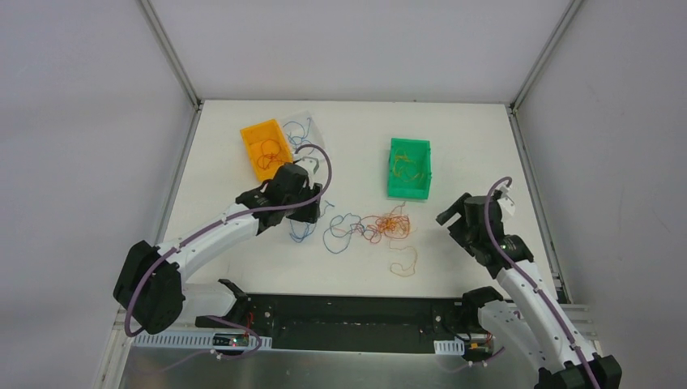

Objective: Untangle the cables

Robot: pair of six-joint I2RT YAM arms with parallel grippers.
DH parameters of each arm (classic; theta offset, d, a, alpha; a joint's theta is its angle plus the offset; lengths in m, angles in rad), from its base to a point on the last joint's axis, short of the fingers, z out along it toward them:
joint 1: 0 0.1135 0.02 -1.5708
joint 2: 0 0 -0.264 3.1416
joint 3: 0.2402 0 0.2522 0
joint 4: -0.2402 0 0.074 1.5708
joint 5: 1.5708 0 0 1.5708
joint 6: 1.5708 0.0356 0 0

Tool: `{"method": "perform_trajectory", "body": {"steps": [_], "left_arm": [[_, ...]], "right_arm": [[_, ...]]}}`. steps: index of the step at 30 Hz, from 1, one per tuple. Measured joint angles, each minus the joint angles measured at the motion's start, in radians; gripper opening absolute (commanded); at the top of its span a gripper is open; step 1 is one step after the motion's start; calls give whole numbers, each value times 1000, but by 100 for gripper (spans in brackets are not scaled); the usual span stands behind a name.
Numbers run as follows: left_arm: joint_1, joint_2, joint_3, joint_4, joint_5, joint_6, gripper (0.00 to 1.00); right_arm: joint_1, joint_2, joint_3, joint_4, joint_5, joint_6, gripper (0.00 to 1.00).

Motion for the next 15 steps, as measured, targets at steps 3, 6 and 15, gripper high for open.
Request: {"method": "perform_trajectory", "body": {"steps": [3,6,15], "left_arm": [[0,42,9,1,59,-4,60],[0,48,10,-5,77,-5,61],[0,65,38,-9,91,6,67]], "right_arm": [[4,13,0,60,-122,-35,81],[37,54,2,105,-206,-62,81],[292,301,122,138,-201,-89,99]]}}
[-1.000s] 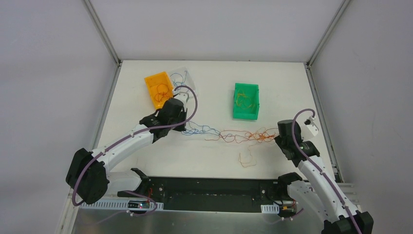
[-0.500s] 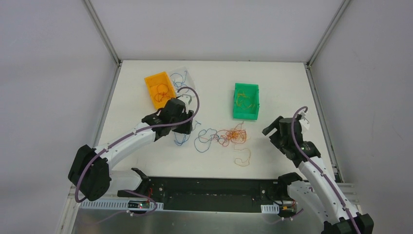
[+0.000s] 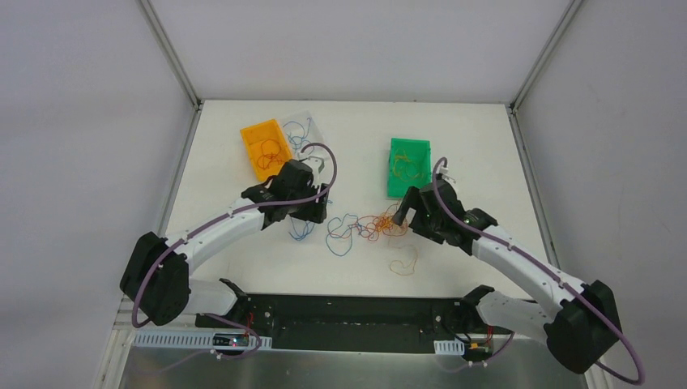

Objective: Untangle the cables

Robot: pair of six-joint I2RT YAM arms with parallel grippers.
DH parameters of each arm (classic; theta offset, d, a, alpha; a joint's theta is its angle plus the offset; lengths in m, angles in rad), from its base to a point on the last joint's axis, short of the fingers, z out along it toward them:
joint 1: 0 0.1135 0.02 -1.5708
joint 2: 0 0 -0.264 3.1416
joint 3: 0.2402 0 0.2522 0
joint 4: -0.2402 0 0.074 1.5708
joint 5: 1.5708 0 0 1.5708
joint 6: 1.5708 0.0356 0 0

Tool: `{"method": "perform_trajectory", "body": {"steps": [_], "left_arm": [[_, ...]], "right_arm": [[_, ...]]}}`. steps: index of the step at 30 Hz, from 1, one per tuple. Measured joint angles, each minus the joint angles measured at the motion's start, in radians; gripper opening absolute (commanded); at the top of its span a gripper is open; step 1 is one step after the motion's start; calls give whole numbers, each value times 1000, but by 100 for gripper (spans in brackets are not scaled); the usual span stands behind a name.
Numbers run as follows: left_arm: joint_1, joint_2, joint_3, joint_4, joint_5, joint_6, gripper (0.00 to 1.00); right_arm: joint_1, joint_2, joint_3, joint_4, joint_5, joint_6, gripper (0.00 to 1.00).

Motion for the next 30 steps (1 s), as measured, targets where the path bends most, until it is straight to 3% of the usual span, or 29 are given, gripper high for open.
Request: {"method": "perform_trajectory", "body": {"steps": [5,7,9,16,23,27,30], "left_arm": [[0,83,48,-27,-62,-2,72],[0,118,69,-50,-108,-6,96],[0,131,75,-77,-156,-15,99],[-1,71,43,-130,-265,-101,99],[-1,62,-11,-142,-253,-227,98],[-1,109,-20,-134,-242,-254,92],[-1,137,-23,-120,-230,-262,79]], "right_arm": [[84,143,92,2,89,49,99],[114,188,122,2,117,63,100],[133,212,140,2,136,69,99],[142,216,146,2,186,75,99],[142,188,137,6,214,75,99],[142,176,133,9,221,74,99],[142,170,133,9,227,74,100]]}}
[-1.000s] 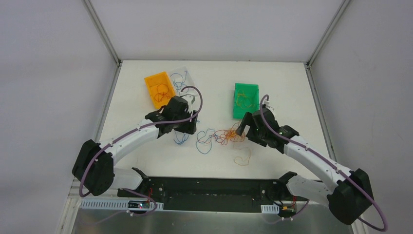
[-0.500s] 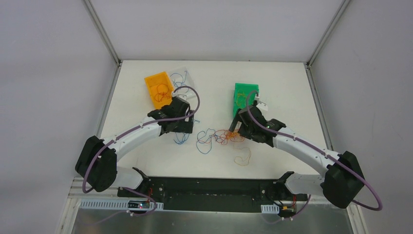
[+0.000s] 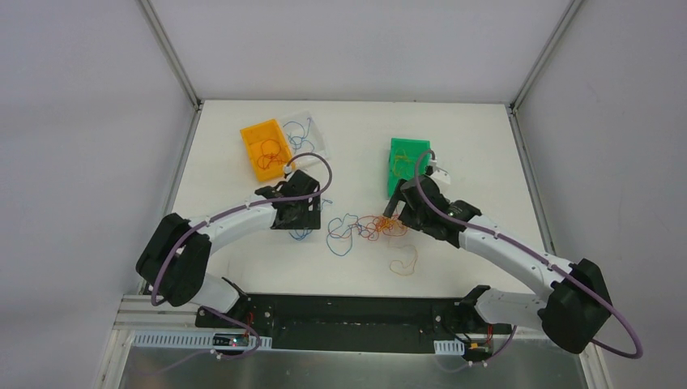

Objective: Untangle the cables

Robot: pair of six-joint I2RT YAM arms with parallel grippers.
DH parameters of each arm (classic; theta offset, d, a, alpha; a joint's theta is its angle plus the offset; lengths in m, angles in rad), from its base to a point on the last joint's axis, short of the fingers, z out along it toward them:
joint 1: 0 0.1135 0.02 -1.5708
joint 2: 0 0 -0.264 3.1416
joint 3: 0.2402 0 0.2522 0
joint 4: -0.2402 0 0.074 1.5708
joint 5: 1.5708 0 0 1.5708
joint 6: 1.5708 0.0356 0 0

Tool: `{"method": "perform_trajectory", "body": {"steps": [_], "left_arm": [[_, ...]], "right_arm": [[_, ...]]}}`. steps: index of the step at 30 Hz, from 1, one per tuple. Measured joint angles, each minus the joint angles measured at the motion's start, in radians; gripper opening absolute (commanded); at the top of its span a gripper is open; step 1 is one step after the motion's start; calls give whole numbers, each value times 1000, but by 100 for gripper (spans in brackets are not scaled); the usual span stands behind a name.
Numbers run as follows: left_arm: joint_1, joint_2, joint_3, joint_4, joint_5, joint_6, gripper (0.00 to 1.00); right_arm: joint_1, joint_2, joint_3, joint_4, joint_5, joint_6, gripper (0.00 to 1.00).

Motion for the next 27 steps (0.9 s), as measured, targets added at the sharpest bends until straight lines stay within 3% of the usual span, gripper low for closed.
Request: {"method": "perform_trajectory", "body": {"steps": [6,8,12,16,27], "left_arm": [[-23,54,-1,33,-6,-13,74],[-39,67,-1,43,-26,-13,66],[-68,105,0,55,-67,-16,40],[-84,111,0,78,-105,-11,1],[-84,37,19,29,-121,52,0]], "right_arm": [[0,-21,-5,0,3,0,99],[0,-28,-10,1,4,0,99],[0,-47,-19,0,5,-2,100],[-2,-65,-19,0,9,-4,99],[-14,-111,-48,0,13,-11,99]]}}
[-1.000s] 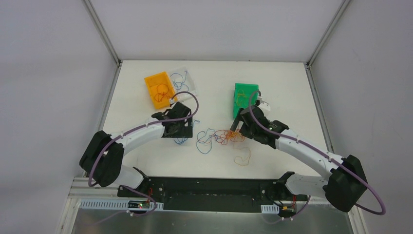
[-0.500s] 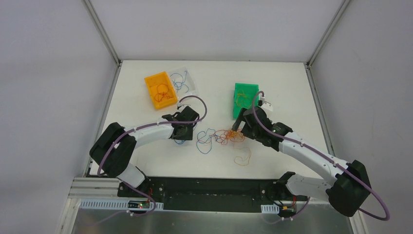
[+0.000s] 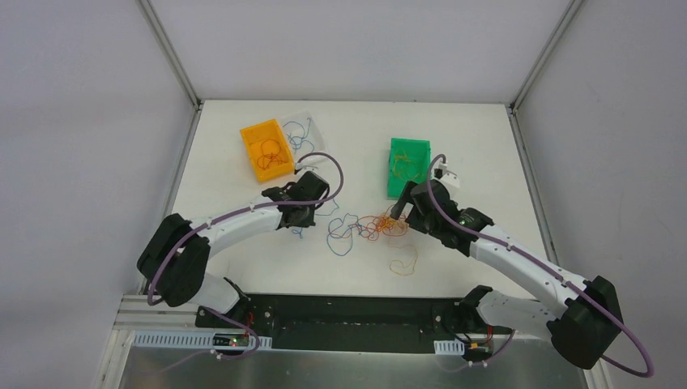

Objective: Untangle the cables

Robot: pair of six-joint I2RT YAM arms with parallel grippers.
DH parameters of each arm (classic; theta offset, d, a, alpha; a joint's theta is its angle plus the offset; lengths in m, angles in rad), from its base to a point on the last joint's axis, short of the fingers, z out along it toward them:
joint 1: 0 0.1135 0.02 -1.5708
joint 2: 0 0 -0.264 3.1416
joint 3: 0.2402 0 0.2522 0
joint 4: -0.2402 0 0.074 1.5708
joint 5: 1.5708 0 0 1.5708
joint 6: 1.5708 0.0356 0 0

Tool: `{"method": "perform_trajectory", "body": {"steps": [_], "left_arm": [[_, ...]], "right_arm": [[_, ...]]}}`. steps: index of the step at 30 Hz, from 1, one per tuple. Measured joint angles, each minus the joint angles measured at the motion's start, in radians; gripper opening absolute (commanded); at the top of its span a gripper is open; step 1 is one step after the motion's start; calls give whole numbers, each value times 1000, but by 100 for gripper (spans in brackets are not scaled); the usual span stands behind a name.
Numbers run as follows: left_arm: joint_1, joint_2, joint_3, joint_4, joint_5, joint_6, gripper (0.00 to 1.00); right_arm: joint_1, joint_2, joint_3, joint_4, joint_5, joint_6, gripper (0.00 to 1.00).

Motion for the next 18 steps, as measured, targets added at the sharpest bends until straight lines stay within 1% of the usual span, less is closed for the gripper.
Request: {"method": "perform_trajectory", "body": {"steps": [4,11,14,18], "left_arm": [[14,-49,97,-39,-8,46,0],[76,-51,290,-79,-10,128,0],[109,-31,374,-93,-10,164,0],[148,36,510,-108,-10,214,0]], "right_arm": [[-7,-10,-15,0,3,0,99],[-16,-23,-17,0,3,-4,99],[-21,-26,-17,0,2,-8,99],[-30,-31,-17,0,2,-18,99]]}}
